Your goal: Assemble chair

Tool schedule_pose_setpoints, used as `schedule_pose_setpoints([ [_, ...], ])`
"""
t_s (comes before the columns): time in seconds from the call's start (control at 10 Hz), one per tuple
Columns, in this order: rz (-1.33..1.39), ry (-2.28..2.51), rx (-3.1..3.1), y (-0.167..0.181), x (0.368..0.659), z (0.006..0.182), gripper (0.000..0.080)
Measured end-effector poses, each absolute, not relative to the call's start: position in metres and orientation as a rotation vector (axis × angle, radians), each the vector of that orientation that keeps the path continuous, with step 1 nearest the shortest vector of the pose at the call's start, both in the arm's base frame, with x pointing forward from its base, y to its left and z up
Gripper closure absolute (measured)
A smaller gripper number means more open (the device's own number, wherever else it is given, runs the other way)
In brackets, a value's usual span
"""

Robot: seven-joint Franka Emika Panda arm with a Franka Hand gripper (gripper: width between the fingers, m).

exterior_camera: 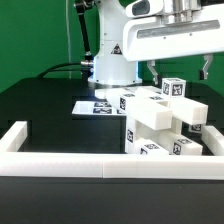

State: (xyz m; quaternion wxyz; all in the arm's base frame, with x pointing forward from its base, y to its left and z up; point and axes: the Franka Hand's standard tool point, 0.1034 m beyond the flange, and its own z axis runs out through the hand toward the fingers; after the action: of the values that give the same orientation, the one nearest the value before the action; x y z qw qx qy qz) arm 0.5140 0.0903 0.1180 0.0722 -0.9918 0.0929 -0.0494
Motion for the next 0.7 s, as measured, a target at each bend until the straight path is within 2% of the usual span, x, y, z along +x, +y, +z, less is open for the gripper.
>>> schedule_pose_setpoints([
  [0.2, -0.158, 0.164, -3.025, 0.105, 0.502, 0.124, 0.0150],
  [0.3, -0.164, 0.174, -3.027, 0.112, 0.497, 0.120, 0.0150],
  [0.5, -0.171, 0.172, -3.025, 0.133, 0.485, 0.101, 0.0150],
  [0.7, -0.166, 0.170, -3.027, 0.134, 0.484, 0.096, 0.0150],
])
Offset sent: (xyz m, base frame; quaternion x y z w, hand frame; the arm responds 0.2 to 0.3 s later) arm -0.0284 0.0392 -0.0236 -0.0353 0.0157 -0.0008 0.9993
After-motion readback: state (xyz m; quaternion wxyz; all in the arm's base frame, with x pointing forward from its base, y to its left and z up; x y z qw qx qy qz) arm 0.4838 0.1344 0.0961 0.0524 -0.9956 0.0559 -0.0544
